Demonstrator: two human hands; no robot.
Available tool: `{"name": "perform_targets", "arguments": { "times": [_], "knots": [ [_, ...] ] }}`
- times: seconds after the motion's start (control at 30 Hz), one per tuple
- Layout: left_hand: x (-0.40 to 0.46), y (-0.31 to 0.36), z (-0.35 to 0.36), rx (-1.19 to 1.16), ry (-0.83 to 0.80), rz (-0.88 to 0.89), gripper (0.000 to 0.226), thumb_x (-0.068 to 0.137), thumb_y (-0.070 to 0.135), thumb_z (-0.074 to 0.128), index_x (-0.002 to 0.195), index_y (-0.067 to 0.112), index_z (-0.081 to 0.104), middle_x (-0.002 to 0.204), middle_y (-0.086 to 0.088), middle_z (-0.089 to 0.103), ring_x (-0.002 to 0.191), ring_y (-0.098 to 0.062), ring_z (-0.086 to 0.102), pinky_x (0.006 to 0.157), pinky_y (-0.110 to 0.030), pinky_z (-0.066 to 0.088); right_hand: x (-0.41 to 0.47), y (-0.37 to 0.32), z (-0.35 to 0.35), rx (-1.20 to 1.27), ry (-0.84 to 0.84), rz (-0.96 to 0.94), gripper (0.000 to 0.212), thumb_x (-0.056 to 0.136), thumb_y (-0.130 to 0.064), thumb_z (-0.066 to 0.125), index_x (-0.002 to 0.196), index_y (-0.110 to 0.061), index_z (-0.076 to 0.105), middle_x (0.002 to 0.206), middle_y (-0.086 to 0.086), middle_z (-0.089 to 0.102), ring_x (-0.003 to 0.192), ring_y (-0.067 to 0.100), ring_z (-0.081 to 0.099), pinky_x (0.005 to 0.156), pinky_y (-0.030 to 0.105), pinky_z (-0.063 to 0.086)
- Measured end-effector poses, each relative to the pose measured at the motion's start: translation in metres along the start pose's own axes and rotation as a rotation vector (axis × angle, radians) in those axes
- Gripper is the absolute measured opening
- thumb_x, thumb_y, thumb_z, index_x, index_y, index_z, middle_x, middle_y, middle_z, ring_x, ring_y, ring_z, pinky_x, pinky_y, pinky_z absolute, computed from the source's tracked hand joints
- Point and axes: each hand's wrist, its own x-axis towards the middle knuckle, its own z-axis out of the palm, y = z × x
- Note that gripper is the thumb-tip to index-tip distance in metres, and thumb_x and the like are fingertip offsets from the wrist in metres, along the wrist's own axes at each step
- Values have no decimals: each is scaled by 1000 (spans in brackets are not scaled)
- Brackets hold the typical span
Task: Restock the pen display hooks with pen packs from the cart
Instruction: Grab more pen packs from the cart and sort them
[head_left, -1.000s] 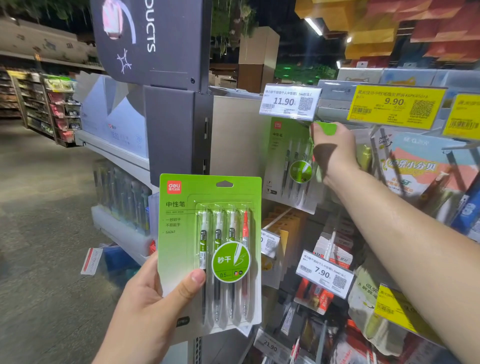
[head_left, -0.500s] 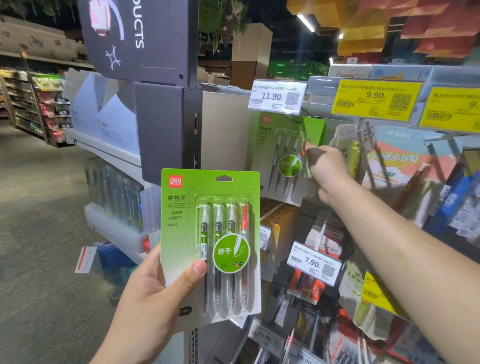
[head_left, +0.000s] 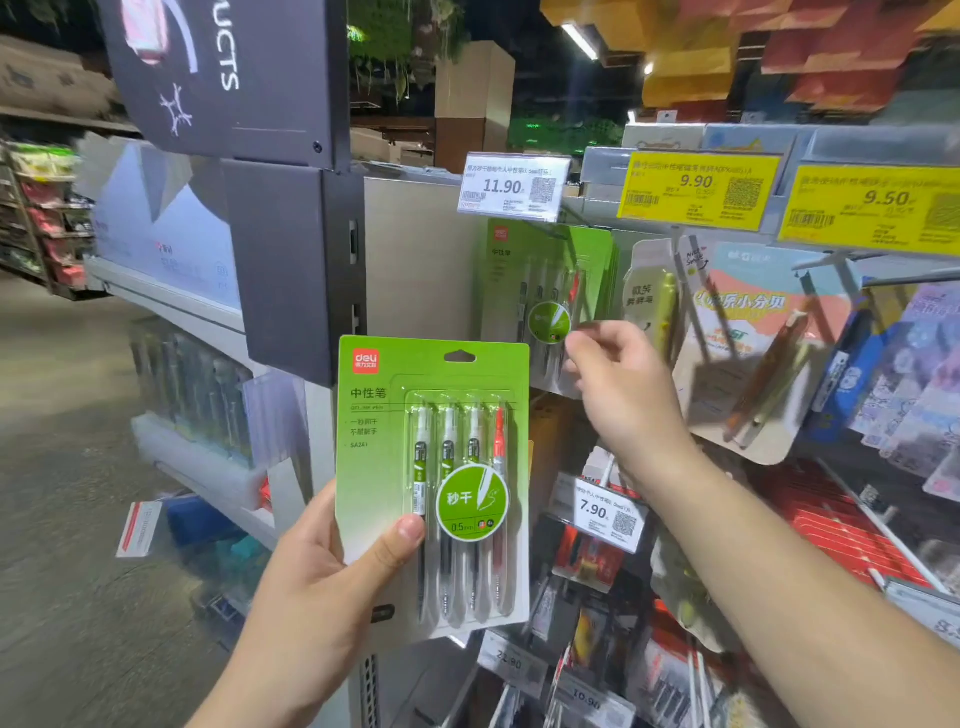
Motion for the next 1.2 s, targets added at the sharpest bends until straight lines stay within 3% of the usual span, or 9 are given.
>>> {"name": "perform_targets", "arguments": {
  "times": [0.13,0.27,0.33,0.43,0.67,0.77,0.87,1.0,1.2],
  "knots": [
    [5,2,4,-11,-40,-11,34,76,13,86,108,23,77,109,1,80,98,-6,74,79,-12,53,-12,-25,1,359,-298,173,26,101,-39,62,103,-13,66,77,-1,71,60,9,66,58,31,55],
    [10,7,10,-19,-66,8,31,77,12,75,108,19,77,110,3,80,99,-4,73,81,-12,52,-17,-39,0,349,-499,103,19,89,-30,77,98,-13,75,74,-5,73,60,4,63,61,22,48],
    [12,7,12,-5,-99,16,33,80,13,80,110,23,76,111,4,79,102,-6,73,83,-13,52,-17,-43,3,346,-527,87,16,76,-24,88,89,-17,80,82,3,77,74,15,68,75,31,53],
    [15,6,12,-20,-107,-1,35,79,13,78,113,15,72,111,3,79,103,-8,73,82,-13,53,-12,-51,7,361,-493,83,14,74,-11,88,71,-22,81,84,10,76,82,25,68,95,53,54],
    [24,2,12,-79,-165,-211,52,75,33,91,121,21,70,114,-6,77,99,-24,74,82,-46,60,1,-69,11,212,-342,-30,10,82,-15,85,80,-15,75,90,19,78,70,17,65,66,29,54],
    [28,4,18,-89,-180,-317,49,70,24,81,116,12,68,101,-16,77,76,-27,74,56,-37,61,12,-72,14,204,-282,-37,9,83,-12,83,82,-11,75,82,16,75,72,19,63,74,36,55],
    [34,6,21,-97,-218,-351,50,71,23,82,115,5,65,96,-19,76,75,-37,73,54,-35,58,25,-70,18,141,-246,-26,11,82,-15,83,86,-8,75,87,15,77,75,20,65,86,48,59],
    [46,13,26,-161,-244,-322,40,77,16,79,110,1,61,86,-19,71,69,-35,68,54,-32,58,39,-68,15,144,-204,-57,6,83,-15,79,84,-13,73,75,-3,70,70,13,61,73,33,50],
    [61,22,34,-196,-258,-282,39,78,19,75,109,2,60,80,-17,68,65,-30,64,56,-28,57,50,-69,16,297,-132,-135,62,68,-27,90,121,-6,67,106,2,79,98,17,75,100,39,57]
  ]
}}
